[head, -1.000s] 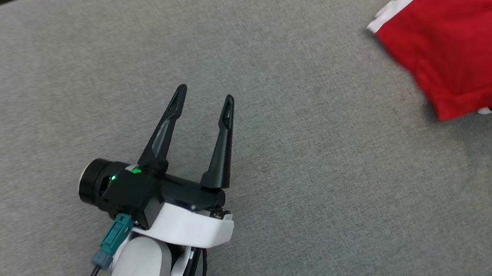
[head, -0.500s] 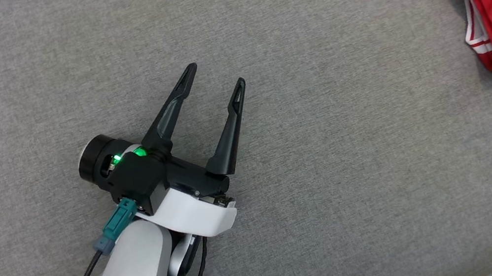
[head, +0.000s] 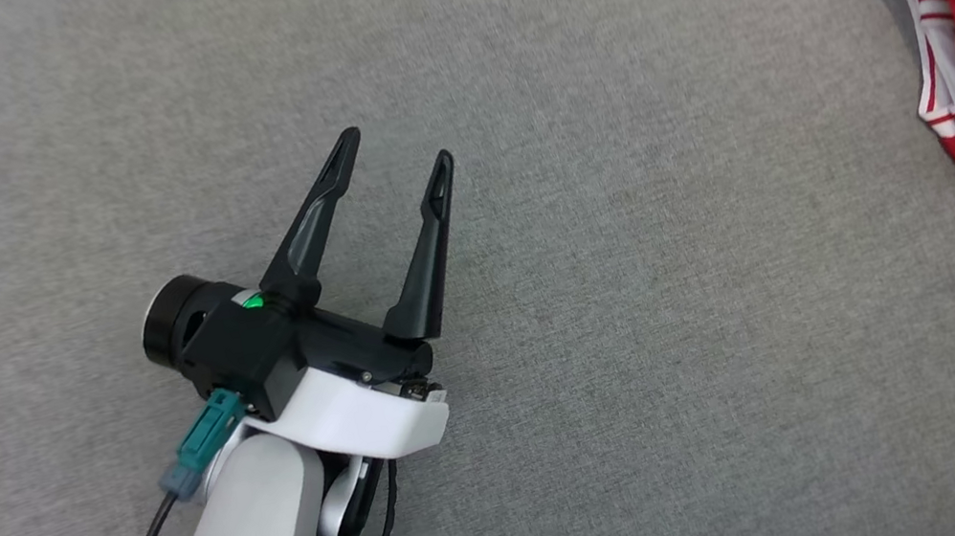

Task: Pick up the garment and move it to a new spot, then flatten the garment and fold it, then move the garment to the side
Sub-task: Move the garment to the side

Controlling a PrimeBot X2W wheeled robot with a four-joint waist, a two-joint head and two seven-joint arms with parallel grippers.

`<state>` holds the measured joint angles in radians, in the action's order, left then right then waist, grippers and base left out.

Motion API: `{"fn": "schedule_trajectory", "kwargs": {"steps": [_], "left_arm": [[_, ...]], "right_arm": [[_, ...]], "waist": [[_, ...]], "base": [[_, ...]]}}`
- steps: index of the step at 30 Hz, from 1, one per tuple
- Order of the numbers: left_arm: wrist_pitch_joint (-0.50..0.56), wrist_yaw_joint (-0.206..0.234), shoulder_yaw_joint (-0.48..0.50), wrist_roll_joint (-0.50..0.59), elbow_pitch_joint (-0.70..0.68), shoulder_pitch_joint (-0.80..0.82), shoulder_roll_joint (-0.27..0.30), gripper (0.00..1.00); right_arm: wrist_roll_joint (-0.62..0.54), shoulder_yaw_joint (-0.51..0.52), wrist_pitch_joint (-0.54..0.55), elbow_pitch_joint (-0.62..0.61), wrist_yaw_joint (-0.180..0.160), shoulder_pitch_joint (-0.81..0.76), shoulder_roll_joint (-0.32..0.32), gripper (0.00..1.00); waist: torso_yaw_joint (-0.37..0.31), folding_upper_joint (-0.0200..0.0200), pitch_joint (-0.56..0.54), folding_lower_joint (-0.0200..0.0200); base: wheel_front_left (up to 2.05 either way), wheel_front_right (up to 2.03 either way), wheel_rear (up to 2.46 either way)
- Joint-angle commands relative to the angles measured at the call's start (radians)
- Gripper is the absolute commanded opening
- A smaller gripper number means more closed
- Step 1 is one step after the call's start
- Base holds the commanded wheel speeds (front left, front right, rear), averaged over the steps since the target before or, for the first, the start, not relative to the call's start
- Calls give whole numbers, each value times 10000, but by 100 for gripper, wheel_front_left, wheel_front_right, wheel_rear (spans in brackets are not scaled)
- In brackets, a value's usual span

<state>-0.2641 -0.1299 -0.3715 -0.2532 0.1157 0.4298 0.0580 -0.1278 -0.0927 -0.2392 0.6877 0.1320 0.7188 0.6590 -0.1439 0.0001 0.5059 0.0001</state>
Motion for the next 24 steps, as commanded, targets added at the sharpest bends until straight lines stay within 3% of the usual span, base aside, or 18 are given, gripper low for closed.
{"fn": "schedule_trajectory", "kwargs": {"steps": [1,2,6,8,13,24], "left_arm": [[3,-10,132,-81,-25,-170,12,100],[3,-10,132,-81,-25,-170,12,100],[4,-9,566,-205,-9,-551,-28,100],[3,-9,871,-205,25,-868,-48,100],[4,-8,1305,140,95,-1360,-55,100],[4,106,2427,-53,367,-2648,-61,100]], "right_arm": [[241,366,-128,-245,-24,-1,-376,100],[241,366,-128,-245,-24,-1,-376,100],[841,858,-236,-1014,-24,-392,-1418,100],[1261,698,-265,-1748,-24,-919,-1947,100],[2041,1468,-266,-3271,-24,-2179,-3015,100],[2834,1933,-252,-5857,-23,-5296,-5524,100]], "waist": [[294,-1,-563,-1],[294,-1,-563,-1],[634,-1,-1409,-1],[945,-1,-2050,-1],[1561,-1,-2923,-1],[2391,-1,-3874,-1]], "base": [[0,0,0],[0,0,0],[0,0,0],[0,0,0],[0,0,0],[0,0,0]]}}
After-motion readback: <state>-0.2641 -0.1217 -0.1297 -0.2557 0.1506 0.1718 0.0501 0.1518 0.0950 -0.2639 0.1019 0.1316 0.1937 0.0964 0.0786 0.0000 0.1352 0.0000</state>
